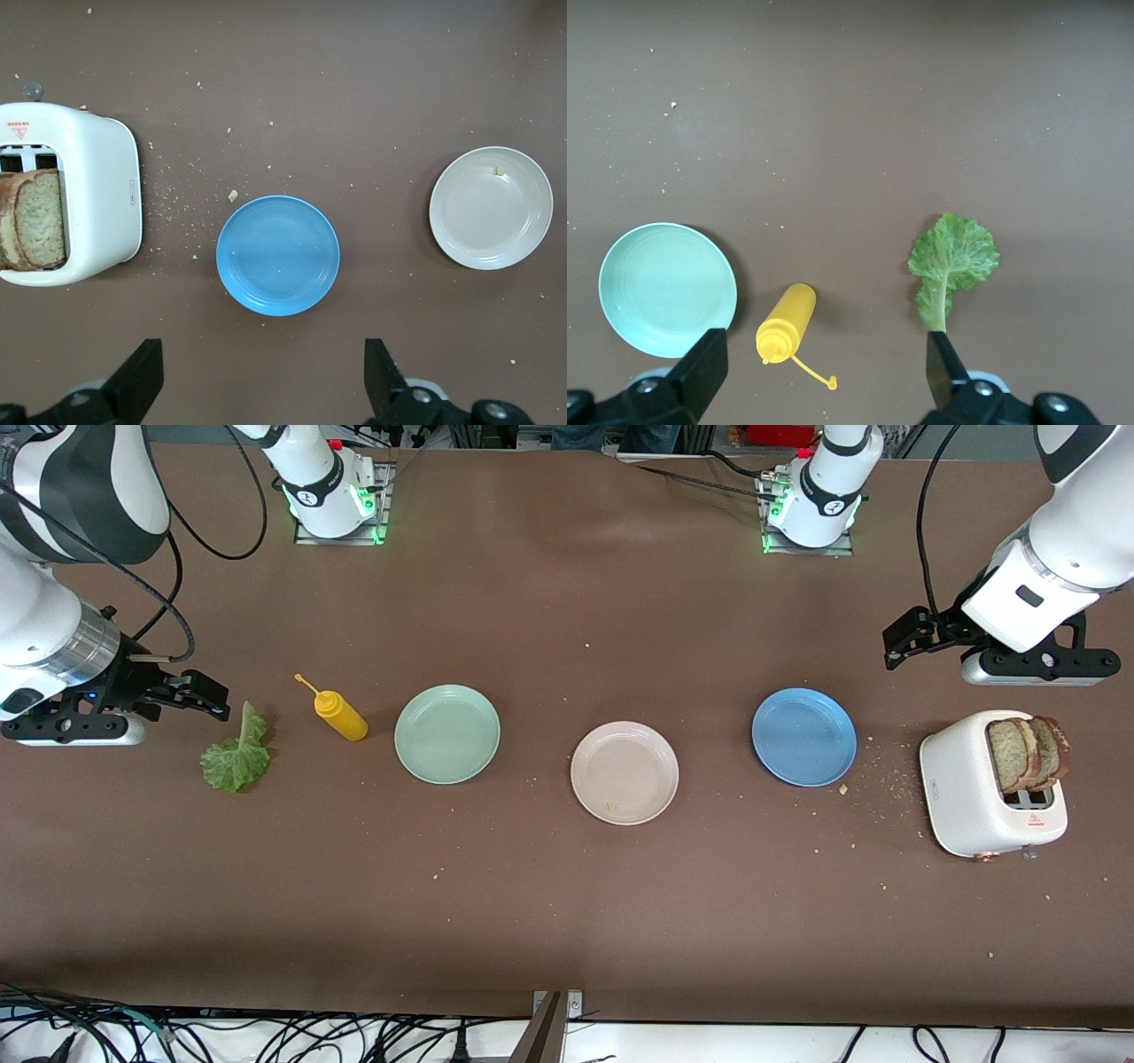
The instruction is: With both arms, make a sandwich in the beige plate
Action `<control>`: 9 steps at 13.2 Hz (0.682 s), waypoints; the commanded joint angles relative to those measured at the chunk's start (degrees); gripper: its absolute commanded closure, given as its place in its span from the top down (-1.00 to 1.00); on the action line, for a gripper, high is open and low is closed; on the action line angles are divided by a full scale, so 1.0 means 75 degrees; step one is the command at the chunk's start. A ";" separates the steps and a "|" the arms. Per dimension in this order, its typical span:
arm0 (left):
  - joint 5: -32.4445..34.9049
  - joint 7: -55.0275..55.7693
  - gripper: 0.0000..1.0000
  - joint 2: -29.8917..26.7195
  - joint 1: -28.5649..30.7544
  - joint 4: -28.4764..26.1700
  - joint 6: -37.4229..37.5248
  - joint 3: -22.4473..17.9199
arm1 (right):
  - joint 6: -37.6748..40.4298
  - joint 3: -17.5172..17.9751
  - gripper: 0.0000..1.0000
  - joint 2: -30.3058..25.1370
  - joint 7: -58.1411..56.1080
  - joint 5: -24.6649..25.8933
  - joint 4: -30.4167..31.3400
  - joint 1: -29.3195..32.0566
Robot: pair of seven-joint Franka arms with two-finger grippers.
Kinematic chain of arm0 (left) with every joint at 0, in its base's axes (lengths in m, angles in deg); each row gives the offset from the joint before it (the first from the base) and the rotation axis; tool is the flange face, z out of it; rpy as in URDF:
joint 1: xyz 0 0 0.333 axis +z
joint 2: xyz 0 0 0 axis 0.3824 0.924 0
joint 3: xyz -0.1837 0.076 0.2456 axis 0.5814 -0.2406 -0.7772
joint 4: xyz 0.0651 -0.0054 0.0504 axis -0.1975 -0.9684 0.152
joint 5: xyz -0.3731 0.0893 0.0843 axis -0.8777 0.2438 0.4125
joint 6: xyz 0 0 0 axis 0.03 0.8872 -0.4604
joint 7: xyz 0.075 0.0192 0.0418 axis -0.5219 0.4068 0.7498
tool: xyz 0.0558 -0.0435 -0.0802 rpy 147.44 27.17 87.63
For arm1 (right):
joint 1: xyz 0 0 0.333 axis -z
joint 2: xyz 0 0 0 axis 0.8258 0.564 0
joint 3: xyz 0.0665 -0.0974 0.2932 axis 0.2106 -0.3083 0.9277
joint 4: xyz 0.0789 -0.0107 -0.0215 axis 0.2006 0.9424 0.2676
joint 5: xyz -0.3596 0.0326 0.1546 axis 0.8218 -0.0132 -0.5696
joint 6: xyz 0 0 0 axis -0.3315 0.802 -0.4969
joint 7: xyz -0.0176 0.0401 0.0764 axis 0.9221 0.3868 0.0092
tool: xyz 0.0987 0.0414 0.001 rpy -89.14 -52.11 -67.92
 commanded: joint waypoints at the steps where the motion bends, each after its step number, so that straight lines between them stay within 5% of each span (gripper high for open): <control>1: 0.0175 -0.0111 1.00 0.0125 -0.0008 0.0254 0.0193 0.0024 | 0.0017 0.0040 0.99 -0.0115 0.0067 0.0049 0.0107 0.0014; 9: 0.0175 -0.0111 1.00 0.0125 -0.0019 0.0266 0.0204 0.0024 | 0.0028 0.0052 0.99 -0.0115 0.0044 0.0049 0.0095 0.0003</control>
